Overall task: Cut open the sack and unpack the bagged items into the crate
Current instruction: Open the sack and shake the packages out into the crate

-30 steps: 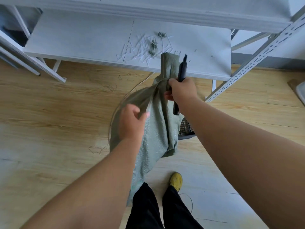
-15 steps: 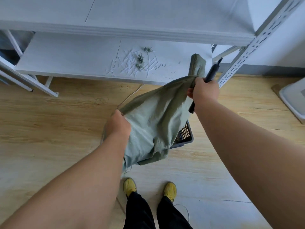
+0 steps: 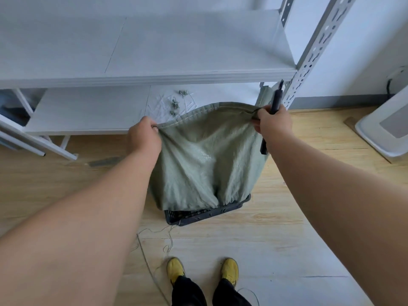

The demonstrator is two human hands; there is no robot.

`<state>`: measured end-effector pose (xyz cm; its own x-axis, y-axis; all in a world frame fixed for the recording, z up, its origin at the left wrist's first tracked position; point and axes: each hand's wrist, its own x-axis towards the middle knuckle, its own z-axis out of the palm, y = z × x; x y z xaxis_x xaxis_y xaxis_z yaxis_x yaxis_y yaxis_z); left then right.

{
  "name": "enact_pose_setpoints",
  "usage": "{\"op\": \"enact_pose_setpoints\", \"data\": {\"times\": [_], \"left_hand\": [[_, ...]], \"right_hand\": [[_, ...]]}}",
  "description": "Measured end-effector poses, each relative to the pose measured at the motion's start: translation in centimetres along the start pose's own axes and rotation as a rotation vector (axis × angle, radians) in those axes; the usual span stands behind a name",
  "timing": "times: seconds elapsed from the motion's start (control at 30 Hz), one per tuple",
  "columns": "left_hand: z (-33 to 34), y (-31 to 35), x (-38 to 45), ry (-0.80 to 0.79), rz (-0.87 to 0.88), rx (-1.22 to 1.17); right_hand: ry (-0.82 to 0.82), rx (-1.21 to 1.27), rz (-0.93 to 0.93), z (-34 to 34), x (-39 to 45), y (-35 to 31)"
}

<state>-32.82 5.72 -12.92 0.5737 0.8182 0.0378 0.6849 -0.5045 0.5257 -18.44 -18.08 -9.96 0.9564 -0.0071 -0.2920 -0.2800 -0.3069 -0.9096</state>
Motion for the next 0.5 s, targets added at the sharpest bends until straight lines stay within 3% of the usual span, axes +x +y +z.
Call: {"op": "enact_pose_setpoints", "data": {"times": [0.1, 0.2, 0.3, 0.4, 0.5], "left_hand": [[-0.7, -0.3, -0.6, 0.146, 0.084, -0.026], [-0.8, -0.3, -1.4, 0.016, 0.16, 0.144], [-1.1, 0.0, -1.9, 0.043, 0.167, 0.168], [-1.2, 0.0, -2.5, -0.069, 0.096, 0.275], [-1.8, -0.4, -2.8, 0.007, 0.12, 0.217]], "right_hand": [[-0.055, 0.064, -0.068, -0.1, -0.1, -0.5], [-0.199, -0.256, -0.146, 0.0, -0.4, -0.9], [-0.047, -0.407, -0.303, 0.2, -0.4, -1.3], [-0.099, -0.595, -0.381, 0.4, -1.0, -1.1], [0.004, -0.619, -0.46, 0.3, -1.2, -0.7]]}}
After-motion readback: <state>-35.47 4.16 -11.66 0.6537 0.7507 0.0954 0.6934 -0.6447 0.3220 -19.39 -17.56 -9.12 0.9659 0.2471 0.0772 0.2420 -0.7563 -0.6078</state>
